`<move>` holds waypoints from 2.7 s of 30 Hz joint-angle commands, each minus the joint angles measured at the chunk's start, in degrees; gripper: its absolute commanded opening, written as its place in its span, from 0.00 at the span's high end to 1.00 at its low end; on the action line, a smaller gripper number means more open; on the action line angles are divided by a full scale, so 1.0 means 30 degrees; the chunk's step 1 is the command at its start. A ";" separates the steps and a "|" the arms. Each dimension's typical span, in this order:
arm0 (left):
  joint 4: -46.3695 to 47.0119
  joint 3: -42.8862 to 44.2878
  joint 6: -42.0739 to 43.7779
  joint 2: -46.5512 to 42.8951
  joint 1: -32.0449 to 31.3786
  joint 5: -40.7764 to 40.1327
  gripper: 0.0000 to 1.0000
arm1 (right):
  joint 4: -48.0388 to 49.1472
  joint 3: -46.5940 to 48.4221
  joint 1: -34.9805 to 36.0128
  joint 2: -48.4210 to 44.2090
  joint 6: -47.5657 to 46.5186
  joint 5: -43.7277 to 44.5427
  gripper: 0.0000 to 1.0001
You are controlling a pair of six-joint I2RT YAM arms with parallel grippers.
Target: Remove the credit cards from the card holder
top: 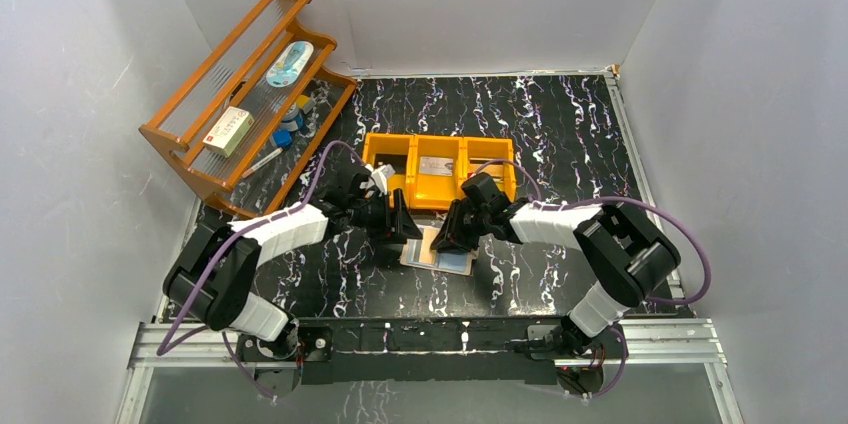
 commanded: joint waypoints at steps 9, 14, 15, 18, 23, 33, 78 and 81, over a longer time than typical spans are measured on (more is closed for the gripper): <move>-0.1047 0.1924 0.0708 0.1555 -0.0900 0.0365 0.52 | 0.0450 -0.0714 -0.0161 0.0613 0.0468 0.0831 0.70; -0.1716 0.1755 0.0964 0.1937 -0.1265 -0.0662 0.52 | 0.0514 -0.0809 -0.0238 0.0499 0.0524 0.0873 0.71; -0.1850 0.1735 0.1090 0.2030 -0.1383 -0.0899 0.52 | 0.0593 -0.0824 -0.0244 0.0494 0.0582 0.0853 0.71; -0.2349 0.1889 0.1486 0.2421 -0.1689 -0.1441 0.52 | 0.0787 -0.0891 -0.0246 0.0480 0.0747 0.0854 0.71; -0.2435 0.1969 0.1780 0.2383 -0.1899 -0.1602 0.52 | 0.1466 -0.0971 -0.0247 0.0467 0.0799 0.0537 0.72; -0.2597 0.1780 0.1931 0.2744 -0.2124 -0.1333 0.54 | 0.3296 -0.1384 -0.0223 0.0000 0.1496 0.0029 0.77; -0.1615 0.3359 0.2845 0.1564 -0.2223 -0.1563 0.51 | 0.3009 -0.3025 -0.0977 -0.1133 0.1002 -0.0640 0.94; -0.0078 0.3023 0.2429 0.1955 -0.2221 -0.0516 0.50 | 0.2909 -0.3079 -0.0959 -0.1097 0.1096 -0.0538 0.94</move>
